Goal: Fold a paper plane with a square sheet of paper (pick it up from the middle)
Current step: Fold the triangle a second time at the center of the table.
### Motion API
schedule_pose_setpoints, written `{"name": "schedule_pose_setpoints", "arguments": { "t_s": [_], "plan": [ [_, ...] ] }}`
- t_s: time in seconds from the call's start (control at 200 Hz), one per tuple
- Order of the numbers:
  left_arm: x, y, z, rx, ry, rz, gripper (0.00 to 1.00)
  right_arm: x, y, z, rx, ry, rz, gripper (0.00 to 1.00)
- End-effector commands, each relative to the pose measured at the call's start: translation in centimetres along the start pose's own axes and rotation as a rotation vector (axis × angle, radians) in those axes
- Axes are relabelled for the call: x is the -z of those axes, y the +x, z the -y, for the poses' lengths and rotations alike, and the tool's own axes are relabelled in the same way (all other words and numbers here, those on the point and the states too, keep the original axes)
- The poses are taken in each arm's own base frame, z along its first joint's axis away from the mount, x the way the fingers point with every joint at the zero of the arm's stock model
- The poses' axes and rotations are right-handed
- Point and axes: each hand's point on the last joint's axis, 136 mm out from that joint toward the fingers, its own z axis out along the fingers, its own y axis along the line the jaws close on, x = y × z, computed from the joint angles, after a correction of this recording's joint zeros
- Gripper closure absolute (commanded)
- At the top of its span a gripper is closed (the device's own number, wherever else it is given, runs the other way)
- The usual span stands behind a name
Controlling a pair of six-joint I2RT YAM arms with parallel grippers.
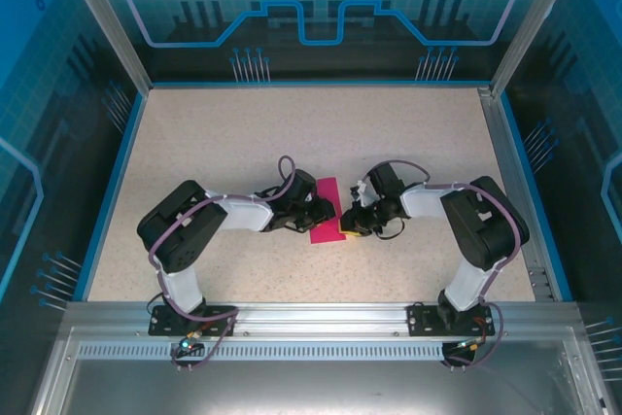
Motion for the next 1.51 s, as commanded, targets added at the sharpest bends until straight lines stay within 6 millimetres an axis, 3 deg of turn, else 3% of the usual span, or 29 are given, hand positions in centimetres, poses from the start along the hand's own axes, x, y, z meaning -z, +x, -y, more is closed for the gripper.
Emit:
{"name": "schedule_pose_setpoints", "arguments": {
  "t_s": [0.0, 0.13, 0.305, 0.46, 0.83, 1.095, 1.245, 1.501],
  "plan": [
    [-0.5, 1.4, -2.7, -0.01, -0.106, -0.05, 0.7, -1.0, 2.5, 3.4, -0.067, 0.095, -0.06, 0.84],
    [-0.5, 1.3, -2.6, -0.011, -0.107, -0.05, 0.7, -0.2, 1.9, 2.0, -0.038, 0.06, -0.025, 0.84],
    [-0.5, 1.4, -2.7, -0.007, -0.109, -0.05, 0.7, 1.8, 0.4, -1.6, 0.041, -0.006, 0.039, 0.83],
    [-0.6, 1.5, -2.8, -0.004, -0.111, -0.053, 0.7, 1.1, 0.5, -4.1, 0.092, -0.058, 0.018, 0.82],
    [0.0, 1.2, -2.0, -0.011, -0.09, -0.041, 0.7, -1.6, 2.4, 2.7, -0.052, 0.064, -0.043, 0.88],
    [1.4, 1.2, 2.3, -0.048, 0.064, -0.054, 0.75, -1.6, 2.6, 2.9, -0.069, 0.055, -0.034, 0.92],
    [1.4, 2.0, 3.5, -0.032, 0.121, -0.084, 0.8, -1.6, 2.5, 2.9, -0.079, 0.054, -0.023, 0.93],
    [-0.3, 3.4, 1.0, 0.039, 0.078, -0.091, 0.85, -1.4, 2.6, 3.0, -0.084, 0.064, -0.018, 0.95]
  ]
}}
